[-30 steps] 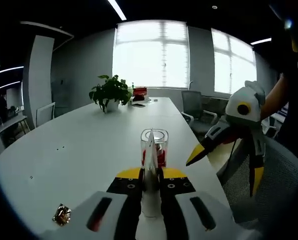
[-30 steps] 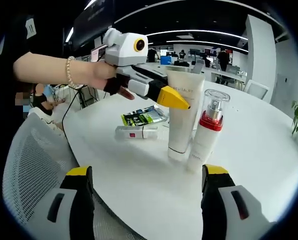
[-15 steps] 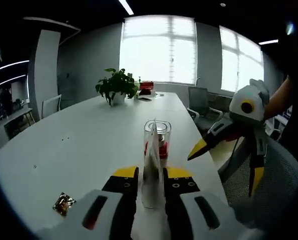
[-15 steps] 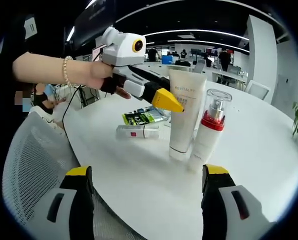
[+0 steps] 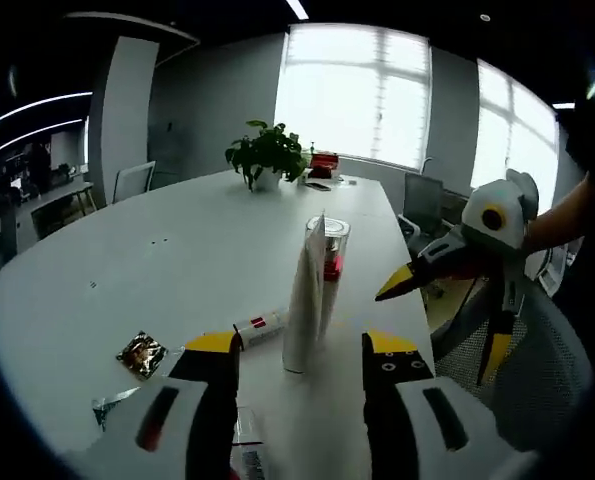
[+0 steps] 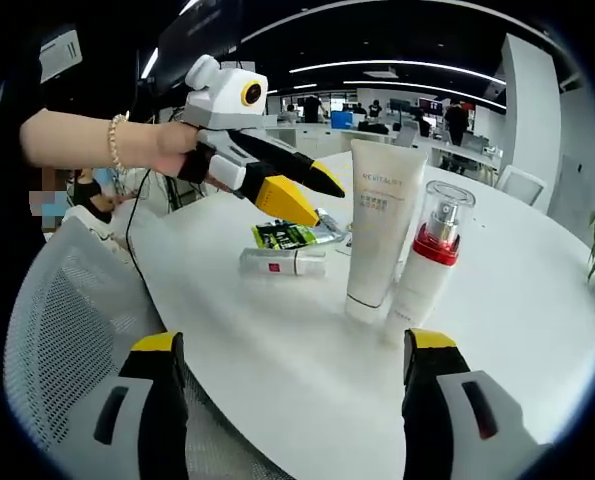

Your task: Arrange the skincare products in the storage area until every visible bottle or jar stands upright without overlapping.

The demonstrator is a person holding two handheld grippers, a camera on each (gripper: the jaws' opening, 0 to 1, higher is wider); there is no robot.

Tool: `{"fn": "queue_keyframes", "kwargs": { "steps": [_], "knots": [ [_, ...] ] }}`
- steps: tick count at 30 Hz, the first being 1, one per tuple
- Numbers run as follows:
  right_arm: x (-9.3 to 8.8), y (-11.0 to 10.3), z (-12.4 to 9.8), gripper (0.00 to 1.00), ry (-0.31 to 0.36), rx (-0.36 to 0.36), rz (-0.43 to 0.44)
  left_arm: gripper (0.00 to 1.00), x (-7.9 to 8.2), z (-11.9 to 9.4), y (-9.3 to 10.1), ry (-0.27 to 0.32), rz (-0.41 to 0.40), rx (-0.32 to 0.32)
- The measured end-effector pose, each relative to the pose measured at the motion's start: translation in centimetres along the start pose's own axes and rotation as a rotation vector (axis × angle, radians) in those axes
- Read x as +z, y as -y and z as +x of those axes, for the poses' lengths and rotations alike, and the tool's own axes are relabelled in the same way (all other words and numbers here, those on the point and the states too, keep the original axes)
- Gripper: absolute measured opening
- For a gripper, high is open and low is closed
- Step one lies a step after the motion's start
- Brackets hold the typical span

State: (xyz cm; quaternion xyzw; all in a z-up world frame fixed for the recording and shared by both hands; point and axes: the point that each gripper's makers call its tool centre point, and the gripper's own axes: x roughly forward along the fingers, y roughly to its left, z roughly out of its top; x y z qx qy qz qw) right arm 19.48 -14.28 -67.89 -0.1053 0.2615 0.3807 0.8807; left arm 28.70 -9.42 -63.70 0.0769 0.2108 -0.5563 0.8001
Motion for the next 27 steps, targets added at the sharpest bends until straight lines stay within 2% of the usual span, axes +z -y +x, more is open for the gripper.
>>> {"fn": "queue_keyframes", "kwargs": {
  "steps": [3, 5, 9, 16, 27],
  "knots": [
    [0.0, -0.2, -0.1, 0.89, 0.0, 0.006, -0.003, 0.46, -0.4, -1.3, 0.6, 0.001, -0.012, 0.022],
    [0.0, -0.3, -0.1, 0.9, 0.0, 0.011, -0.005, 0.48, -0.7, -1.7, 0.1, -0.002, -0.029, 0.036],
    [0.0, -0.8, -0.1, 0.9, -0.005, 0.024, -0.012, 0.52, -1.4, -3.2, 0.4, 0.0, -0.053, 0.073],
    [0.1, -1.2, -0.2, 0.9, 0.0, 0.036, -0.023, 0.6, -2.5, -5.3, 1.7, 0.006, -0.097, 0.124],
    [0.2, -1.4, -0.1, 0.91, -0.002, 0.049, -0.031, 0.71, -5.0, -8.9, 2.5, 0.015, -0.176, 0.212]
  ]
}}
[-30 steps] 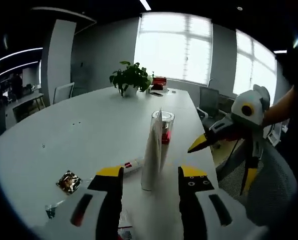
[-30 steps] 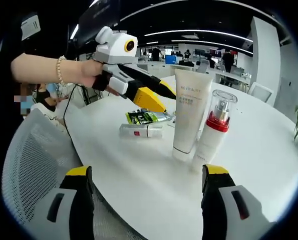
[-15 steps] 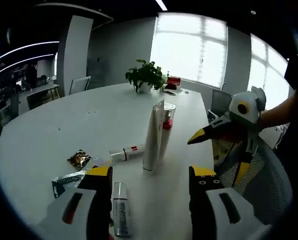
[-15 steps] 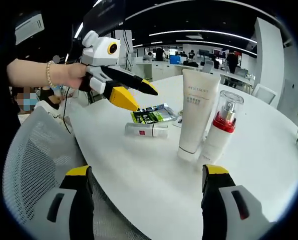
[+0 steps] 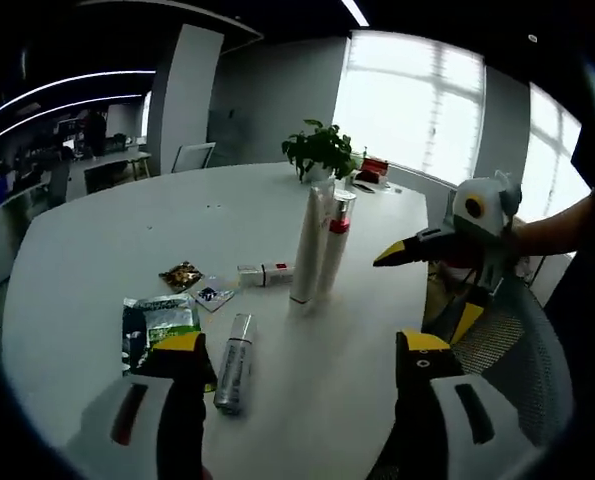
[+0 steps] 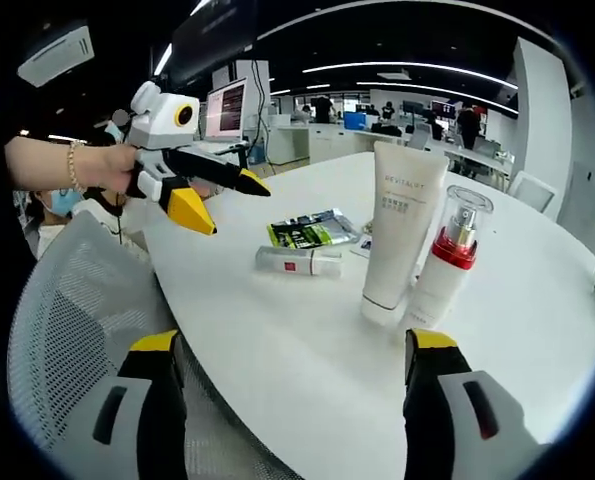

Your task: Arrange the skincare products in the storage area until every visible bottle or jar stands upright without overlapping.

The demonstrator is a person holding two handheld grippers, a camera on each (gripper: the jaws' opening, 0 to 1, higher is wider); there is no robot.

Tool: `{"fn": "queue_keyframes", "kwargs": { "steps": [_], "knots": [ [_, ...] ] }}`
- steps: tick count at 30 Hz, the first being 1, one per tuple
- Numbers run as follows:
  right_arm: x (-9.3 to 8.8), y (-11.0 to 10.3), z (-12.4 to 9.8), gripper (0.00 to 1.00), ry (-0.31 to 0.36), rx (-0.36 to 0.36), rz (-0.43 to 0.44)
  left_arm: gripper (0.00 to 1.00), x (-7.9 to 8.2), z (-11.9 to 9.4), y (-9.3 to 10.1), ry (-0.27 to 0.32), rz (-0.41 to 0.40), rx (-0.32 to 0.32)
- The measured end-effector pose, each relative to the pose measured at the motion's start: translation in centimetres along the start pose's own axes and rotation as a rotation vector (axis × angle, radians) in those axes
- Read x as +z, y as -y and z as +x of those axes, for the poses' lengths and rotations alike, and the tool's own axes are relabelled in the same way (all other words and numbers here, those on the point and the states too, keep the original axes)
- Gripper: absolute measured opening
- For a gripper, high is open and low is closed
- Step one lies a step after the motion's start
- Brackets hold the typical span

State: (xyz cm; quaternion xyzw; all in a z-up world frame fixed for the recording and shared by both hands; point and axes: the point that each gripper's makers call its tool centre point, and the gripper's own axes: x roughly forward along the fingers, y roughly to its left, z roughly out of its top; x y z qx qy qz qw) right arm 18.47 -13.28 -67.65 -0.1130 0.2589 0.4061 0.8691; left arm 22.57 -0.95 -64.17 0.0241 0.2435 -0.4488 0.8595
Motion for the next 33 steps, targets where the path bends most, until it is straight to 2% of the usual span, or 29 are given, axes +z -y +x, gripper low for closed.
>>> {"fn": "queue_keyframes", "kwargs": {
  "steps": [10, 14, 25, 28, 33],
  "knots": [
    [0.0, -0.7, 0.1, 0.92, -0.003, 0.015, -0.021, 0.78, -1.9, -2.9, -0.1, 0.006, -0.048, 0.063],
    [-0.1, -0.7, 0.2, 0.92, -0.004, 0.019, -0.024, 0.81, -2.6, -3.7, 0.5, 0.003, -0.066, 0.084],
    [0.3, -1.1, 0.1, 0.94, 0.019, 0.037, -0.029, 0.9, -3.0, -6.4, 0.0, 0.038, -0.11, 0.181],
    [0.3, -1.3, 0.1, 0.95, 0.022, 0.052, -0.027, 0.92, -2.5, -7.0, -0.1, 0.065, -0.12, 0.209],
    [0.4, -1.7, 0.2, 0.95, 0.028, 0.073, -0.035, 0.95, -2.8, -7.5, 0.0, 0.053, -0.12, 0.24]
  ]
}}
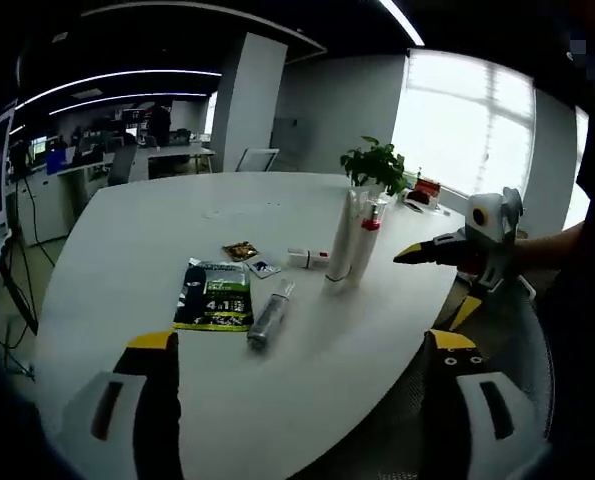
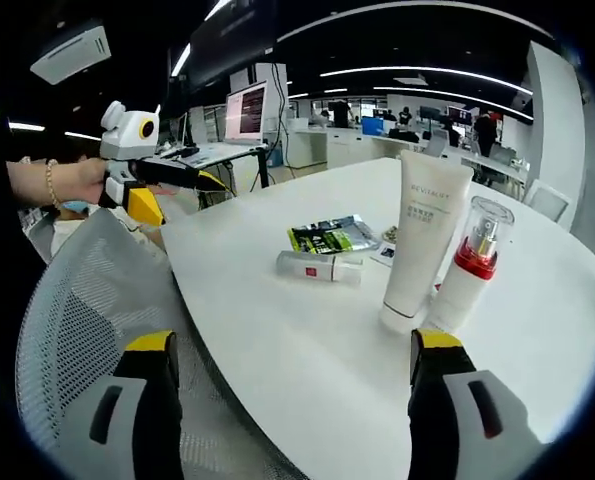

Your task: Arrange the skincare products in the storage area until every visible bottle or jar stands upright without overlapping.

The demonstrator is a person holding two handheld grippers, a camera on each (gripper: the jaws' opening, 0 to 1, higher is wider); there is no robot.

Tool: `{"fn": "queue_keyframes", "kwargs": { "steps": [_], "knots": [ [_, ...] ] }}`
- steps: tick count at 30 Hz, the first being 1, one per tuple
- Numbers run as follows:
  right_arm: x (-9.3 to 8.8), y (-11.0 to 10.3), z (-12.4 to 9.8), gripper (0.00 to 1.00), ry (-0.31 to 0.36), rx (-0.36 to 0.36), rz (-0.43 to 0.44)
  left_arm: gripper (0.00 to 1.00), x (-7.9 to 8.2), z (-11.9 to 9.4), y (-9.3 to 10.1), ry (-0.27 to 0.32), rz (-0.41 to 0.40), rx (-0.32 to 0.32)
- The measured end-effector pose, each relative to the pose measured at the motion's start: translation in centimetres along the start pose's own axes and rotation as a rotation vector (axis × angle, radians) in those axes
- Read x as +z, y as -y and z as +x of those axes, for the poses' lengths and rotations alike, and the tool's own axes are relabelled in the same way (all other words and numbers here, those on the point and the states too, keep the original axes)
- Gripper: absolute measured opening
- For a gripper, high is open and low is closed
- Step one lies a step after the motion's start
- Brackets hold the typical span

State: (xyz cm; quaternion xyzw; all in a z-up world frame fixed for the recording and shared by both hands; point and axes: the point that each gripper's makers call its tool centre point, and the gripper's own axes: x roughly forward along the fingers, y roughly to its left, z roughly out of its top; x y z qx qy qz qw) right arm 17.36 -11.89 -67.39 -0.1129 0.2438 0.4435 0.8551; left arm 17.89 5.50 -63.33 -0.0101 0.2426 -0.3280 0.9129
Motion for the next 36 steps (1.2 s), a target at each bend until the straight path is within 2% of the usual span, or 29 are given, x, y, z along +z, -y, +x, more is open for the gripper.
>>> {"fn": "queue_keyframes", "kwargs": {
  "steps": [11, 15, 22, 27, 36],
  "knots": [
    [0.1, -0.4, -0.1, 0.96, 0.001, 0.014, -0.006, 0.99, -0.3, -0.3, 0.0, -0.001, -0.024, 0.03],
    [0.5, 0.0, -0.3, 0.95, 0.019, -0.015, -0.017, 0.99, -1.0, 0.0, 0.0, -0.038, -0.039, 0.027],
    [0.5, 0.0, -0.3, 0.96, 0.023, -0.011, -0.008, 0.99, -1.2, 0.1, -0.2, -0.059, -0.027, 0.038],
    [0.5, -0.1, -0.2, 0.95, 0.02, -0.009, -0.009, 0.99, -0.9, 0.4, -0.2, -0.069, -0.051, 0.042],
    [0.3, -0.5, -0.1, 0.95, 0.0, 0.015, -0.017, 0.99, 0.0, 1.6, -0.3, -0.079, -0.033, 0.049]
  ]
}}
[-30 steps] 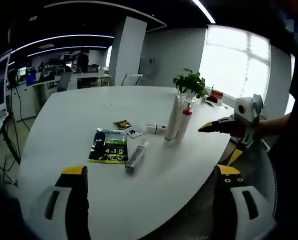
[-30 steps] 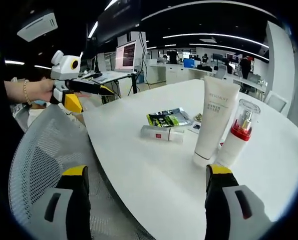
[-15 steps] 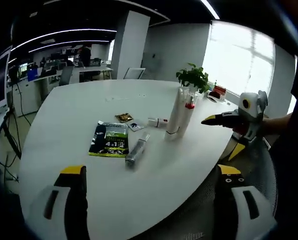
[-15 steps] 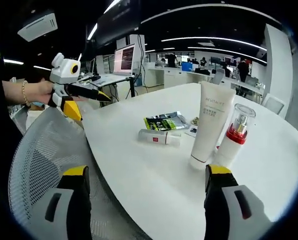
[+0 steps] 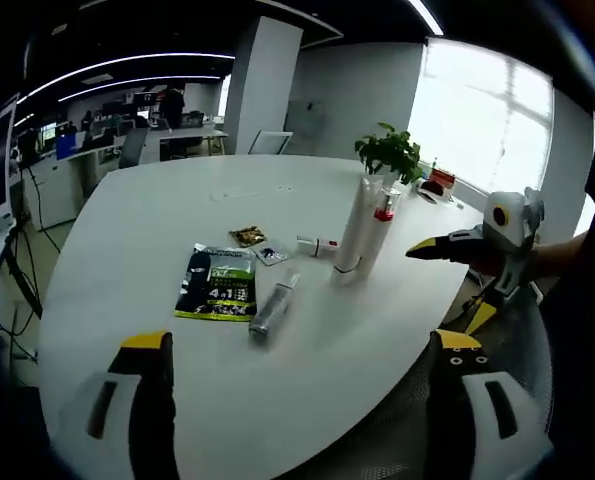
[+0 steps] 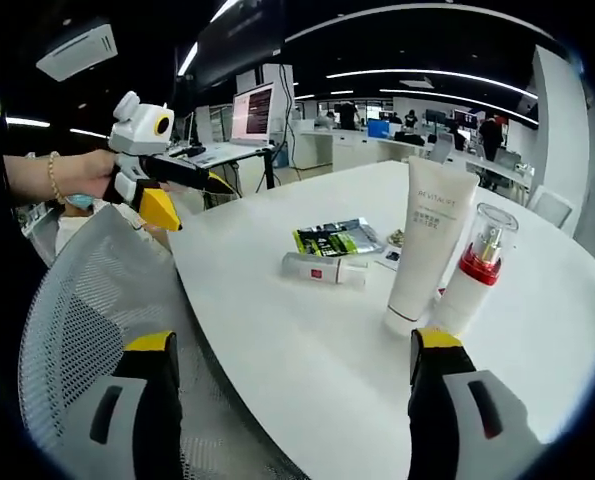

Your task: Arrange the skincare products in the storage area until every visible bottle or jar stands upright without overlapping.

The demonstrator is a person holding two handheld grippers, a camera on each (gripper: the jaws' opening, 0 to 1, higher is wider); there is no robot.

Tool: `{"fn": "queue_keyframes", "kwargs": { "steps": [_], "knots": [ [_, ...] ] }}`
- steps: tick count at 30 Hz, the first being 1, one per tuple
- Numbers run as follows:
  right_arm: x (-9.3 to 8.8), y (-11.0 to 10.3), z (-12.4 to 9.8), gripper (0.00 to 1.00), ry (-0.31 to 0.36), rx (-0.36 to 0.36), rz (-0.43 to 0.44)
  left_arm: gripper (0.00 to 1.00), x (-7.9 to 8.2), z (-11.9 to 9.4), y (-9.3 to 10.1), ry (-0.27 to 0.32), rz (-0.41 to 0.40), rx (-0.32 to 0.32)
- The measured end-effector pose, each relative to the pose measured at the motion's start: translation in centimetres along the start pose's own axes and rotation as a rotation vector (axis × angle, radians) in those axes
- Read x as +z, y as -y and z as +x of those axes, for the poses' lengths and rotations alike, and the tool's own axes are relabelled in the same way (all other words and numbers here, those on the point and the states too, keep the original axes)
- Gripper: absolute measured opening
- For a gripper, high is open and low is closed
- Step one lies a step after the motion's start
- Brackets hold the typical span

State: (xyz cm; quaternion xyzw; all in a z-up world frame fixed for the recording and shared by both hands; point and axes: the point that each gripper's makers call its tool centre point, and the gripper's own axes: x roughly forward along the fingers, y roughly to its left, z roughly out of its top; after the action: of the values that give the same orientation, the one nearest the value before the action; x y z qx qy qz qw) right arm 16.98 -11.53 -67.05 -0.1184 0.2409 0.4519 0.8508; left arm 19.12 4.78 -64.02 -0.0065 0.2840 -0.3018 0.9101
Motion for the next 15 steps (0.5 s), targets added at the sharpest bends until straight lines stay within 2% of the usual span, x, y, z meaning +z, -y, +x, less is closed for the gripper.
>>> {"fn": "queue_keyframes", "kwargs": {
  "steps": [15],
  "knots": [
    [0.0, -0.2, -0.1, 0.95, -0.002, 0.013, -0.003, 0.99, 0.4, 2.6, 0.2, -0.056, 0.017, -0.005]
  ]
}}
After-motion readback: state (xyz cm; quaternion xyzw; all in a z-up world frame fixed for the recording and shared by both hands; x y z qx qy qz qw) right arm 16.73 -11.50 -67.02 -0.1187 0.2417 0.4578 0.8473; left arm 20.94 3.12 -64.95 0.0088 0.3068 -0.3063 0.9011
